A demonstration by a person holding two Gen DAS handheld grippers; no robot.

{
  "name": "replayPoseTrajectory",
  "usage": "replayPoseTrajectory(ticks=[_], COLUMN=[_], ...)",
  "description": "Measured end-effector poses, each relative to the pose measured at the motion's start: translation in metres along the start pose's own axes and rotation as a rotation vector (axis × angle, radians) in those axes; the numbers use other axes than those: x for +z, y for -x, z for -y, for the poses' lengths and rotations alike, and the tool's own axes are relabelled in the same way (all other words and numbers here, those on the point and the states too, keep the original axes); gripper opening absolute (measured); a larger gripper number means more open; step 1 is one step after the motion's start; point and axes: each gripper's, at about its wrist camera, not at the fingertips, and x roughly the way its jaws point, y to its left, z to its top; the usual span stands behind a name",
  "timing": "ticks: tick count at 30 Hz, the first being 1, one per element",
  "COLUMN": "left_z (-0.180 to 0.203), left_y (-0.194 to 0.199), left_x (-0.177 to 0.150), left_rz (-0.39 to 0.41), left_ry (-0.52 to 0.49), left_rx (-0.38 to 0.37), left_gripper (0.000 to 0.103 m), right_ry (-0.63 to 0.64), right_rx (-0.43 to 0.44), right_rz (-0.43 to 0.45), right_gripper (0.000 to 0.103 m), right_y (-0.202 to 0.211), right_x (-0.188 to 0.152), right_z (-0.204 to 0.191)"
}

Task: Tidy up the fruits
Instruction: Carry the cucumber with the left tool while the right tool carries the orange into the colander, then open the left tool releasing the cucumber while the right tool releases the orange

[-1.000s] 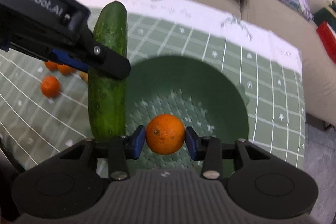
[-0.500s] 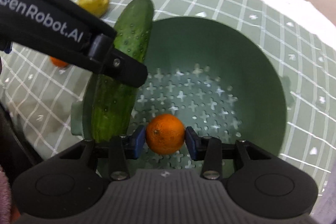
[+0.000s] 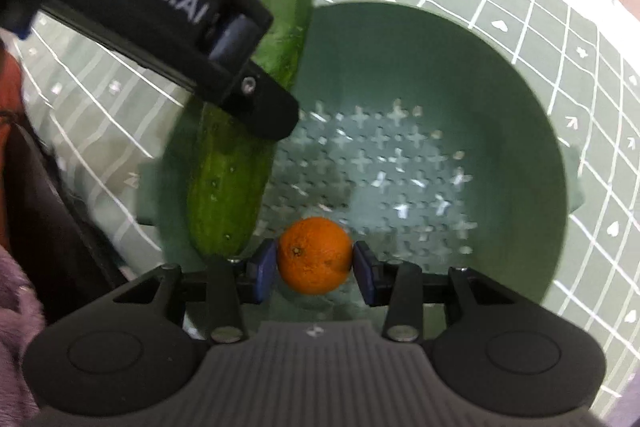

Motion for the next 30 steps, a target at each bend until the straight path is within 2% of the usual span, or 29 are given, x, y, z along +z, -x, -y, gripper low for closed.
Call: replayPoseTrajectory(ticks=[5,9,11,13,15,18,23,30], left_z=[0.007,0.006,0.007,0.007,0.006,0.001,-0.004,-0.033], left_y=[-0.017,-0.019,-0.017,-0.011,-0.002,0.011,0.038,0.072], left_x=[0.0,0.001,0.002,0.001,0.0,-0.004,-0.011,-0.021], left_rz=[-0.036,-0.054,-0.057,-0.035,-0.011,0.003,0.066,0.103], left_ry=[-0.043,-0.049,-0.061,-0.078,-0.095,-0.109,-0.186,-0.266], left_rx=[-0.005,-0.005,-0.018,-0.025,-0.025,-0.044,-0.031,0.0], left_gripper=[0.041,0.041,0.046,0.056,0.058,0.058,0.058,0.058], right_ry=[-0.047,-0.068,-0.06,-0.051,-0.041,-0.034,-0.016,0.009], right_rx=[0.013,0.02,0.01,-0.005,-0.032,-0.054,-0.104,-0.107], right_rz=[-0.039,-0.047,-0.049,-0.045,-0.042,-0.032,-0.023,0.038], right_gripper=[0.039,0.04,0.046,0.052,0.055,0.063,0.063,0.067], right_y=[-0.006,-0.007,-0.006,-0.005,-0.009,-0.002,0.009,0.041], right_x=[-0.005,-0.006,-0.005,-0.004,-0.001,0.0,0.003,0.012], right_z=[0.024,0.029,0.027,0.023,0.013,0.008,-0.002,-0.017])
